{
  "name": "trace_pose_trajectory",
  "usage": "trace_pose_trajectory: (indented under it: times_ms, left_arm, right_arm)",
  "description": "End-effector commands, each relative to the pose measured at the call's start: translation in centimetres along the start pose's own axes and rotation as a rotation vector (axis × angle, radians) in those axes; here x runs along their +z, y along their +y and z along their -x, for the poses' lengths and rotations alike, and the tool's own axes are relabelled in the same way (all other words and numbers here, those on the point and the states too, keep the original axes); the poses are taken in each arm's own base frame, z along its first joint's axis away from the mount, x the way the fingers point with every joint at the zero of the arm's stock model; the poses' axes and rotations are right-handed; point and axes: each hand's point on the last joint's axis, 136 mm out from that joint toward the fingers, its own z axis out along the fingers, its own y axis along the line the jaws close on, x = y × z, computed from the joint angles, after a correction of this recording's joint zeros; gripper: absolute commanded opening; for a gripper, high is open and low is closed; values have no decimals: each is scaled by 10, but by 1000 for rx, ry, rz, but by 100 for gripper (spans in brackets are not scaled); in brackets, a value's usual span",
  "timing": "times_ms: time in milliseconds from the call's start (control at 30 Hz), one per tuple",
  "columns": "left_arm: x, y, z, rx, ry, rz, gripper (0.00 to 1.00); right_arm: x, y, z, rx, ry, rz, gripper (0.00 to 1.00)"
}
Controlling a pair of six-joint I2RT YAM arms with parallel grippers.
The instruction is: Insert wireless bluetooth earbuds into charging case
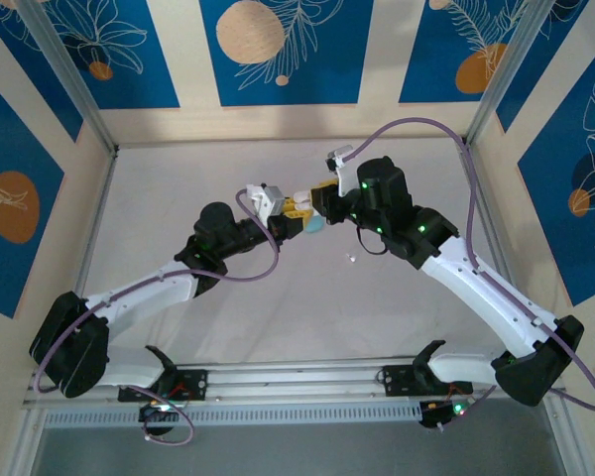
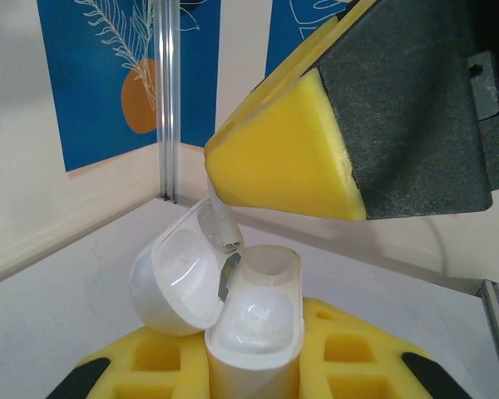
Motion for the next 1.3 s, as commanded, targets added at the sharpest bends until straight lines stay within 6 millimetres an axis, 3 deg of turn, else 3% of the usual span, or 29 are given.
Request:
trace_pose_trajectory:
  times_ms: [0,200,667,1267]
  left_arm:
    - [0,-5,34,41,-93,1,20]
    - [0,-5,33,49,-87,1,20]
    - [-1,-2,36,53,-89,25,20]
    - [2,-7,40,30,-120,-14,20]
  right_arm:
    - [-6,1,-1,-25,17,-7,22]
    - [-15,6,14,-8,-33,18,22]
    - [-29,9,20,5,-53,37,22]
    - [-1,-3,0,-49,37,-18,22]
